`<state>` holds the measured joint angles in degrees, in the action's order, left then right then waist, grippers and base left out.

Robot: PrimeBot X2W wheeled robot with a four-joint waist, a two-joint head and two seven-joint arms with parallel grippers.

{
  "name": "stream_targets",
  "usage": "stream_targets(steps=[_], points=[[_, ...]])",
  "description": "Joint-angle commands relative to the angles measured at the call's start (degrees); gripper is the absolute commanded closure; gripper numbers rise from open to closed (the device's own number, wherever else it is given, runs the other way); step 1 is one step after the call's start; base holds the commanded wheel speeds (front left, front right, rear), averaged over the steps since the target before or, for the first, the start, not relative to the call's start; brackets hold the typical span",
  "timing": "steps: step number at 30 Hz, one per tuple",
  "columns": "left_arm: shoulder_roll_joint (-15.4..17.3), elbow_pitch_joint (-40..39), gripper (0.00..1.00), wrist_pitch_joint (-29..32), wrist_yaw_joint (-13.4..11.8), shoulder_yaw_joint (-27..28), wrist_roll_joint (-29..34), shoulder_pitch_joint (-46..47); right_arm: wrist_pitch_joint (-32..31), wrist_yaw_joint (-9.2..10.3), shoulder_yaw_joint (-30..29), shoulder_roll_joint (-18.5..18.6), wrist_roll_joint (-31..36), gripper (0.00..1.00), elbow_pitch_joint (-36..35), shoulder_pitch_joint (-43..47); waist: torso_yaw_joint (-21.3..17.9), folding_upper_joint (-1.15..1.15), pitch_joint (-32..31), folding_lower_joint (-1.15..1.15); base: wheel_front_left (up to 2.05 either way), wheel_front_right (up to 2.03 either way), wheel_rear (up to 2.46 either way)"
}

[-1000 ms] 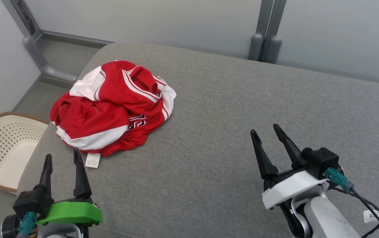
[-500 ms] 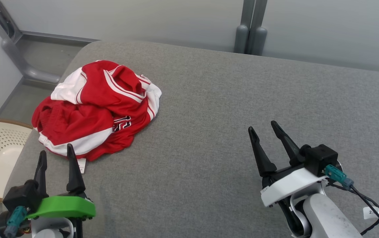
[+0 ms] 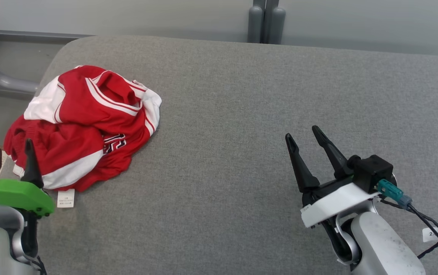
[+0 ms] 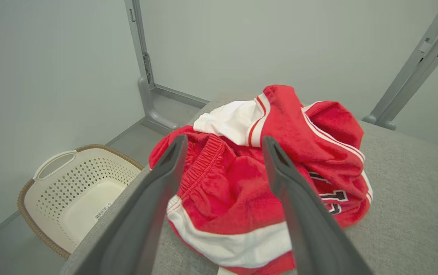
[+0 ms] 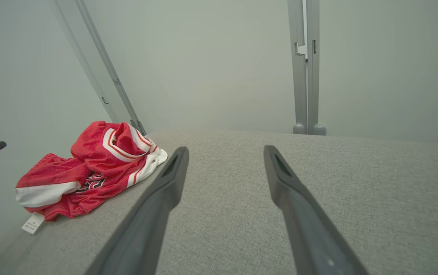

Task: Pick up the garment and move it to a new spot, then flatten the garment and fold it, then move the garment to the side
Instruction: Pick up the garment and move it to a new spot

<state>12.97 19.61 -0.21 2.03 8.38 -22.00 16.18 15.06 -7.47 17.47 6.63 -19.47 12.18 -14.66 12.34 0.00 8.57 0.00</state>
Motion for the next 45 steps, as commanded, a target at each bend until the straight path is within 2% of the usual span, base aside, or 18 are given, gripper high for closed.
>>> stream_targets(steps=[1, 12, 19, 20, 21, 22, 23, 34, 42, 45], points=[[0.99, 1.90, 0.00, 1.28, 0.39, 0.35, -0.91, 1.79, 0.18, -0.04, 0.39, 0.35, -0.15, 0.00, -0.31, -0.96, -1.50, 0.00, 1.84, 0.00, 0.00, 0.00, 0.00], [5.88, 18.05, 0.00, 13.90, 3.64, 0.94, -7.41, 10.83, 0.18, -0.04, 0.64, 0.93, -0.47, 0.00, -0.75, -3.54, -5.15, 0.00, 6.29, 0.00, 0.00, 0.00, 0.00], [7.44, 24.58, 0.00, 15.92, 4.57, -0.14, -8.73, 13.40, 0.17, -0.04, 0.58, 0.94, -0.35, 0.00, -1.16, -4.56, -6.32, 0.00, 8.13, 0.00, 0.00, 0.00, 0.00], [7.65, 25.04, 0.03, 15.52, 4.72, -0.27, -8.65, 13.68, 0.18, -0.05, 0.59, 0.91, -0.31, 0.00, -1.19, -4.55, -6.39, 0.00, 8.21, 0.00, 0.00, 0.00, 0.00], [7.83, 25.38, 0.61, 14.60, 4.87, -0.32, -8.69, 14.16, 0.17, -0.04, 0.57, 0.90, -0.28, 0.00, -1.20, -4.51, -6.42, 0.00, 8.27, 0.00, 0.00, 0.00, 0.00], [7.95, 25.59, 0.90, 13.81, 4.94, -0.42, -8.72, 14.51, 0.17, -0.04, 0.50, 0.90, -0.27, 0.00, -1.16, -4.46, -6.40, 0.00, 8.24, 0.00, 0.00, 0.00, 0.00], [8.05, 26.02, 1.00, 13.15, 4.97, -0.71, -8.60, 14.62, 0.18, -0.04, 0.41, 0.87, -0.24, 0.00, -1.09, -4.32, -6.36, 0.00, 8.15, 0.00, 0.00, 0.00, 0.00], [10.43, 23.05, 1.00, 8.56, 5.42, -4.48, -7.15, 13.83, 0.18, -0.04, 0.61, -0.43, -1.09, 0.00, 0.39, -1.81, -4.98, 0.00, 2.36, 0.00, 0.00, 0.00, 0.00], [12.98, 9.57, 1.00, 10.74, 5.40, -6.53, -6.37, 12.88, 0.18, -0.05, 1.16, -1.46, -1.86, 0.00, 1.11, -0.19, -5.66, 0.00, -2.58, 0.00, 0.00, 0.00, 0.00], [12.42, 2.55, 1.00, 12.73, 5.02, -7.20, -6.95, 12.57, 0.17, -0.04, 0.98, -1.74, -1.97, 0.00, 1.13, 0.55, -6.67, 0.00, -3.64, 0.00, 0.00, 0.00, 0.00]])
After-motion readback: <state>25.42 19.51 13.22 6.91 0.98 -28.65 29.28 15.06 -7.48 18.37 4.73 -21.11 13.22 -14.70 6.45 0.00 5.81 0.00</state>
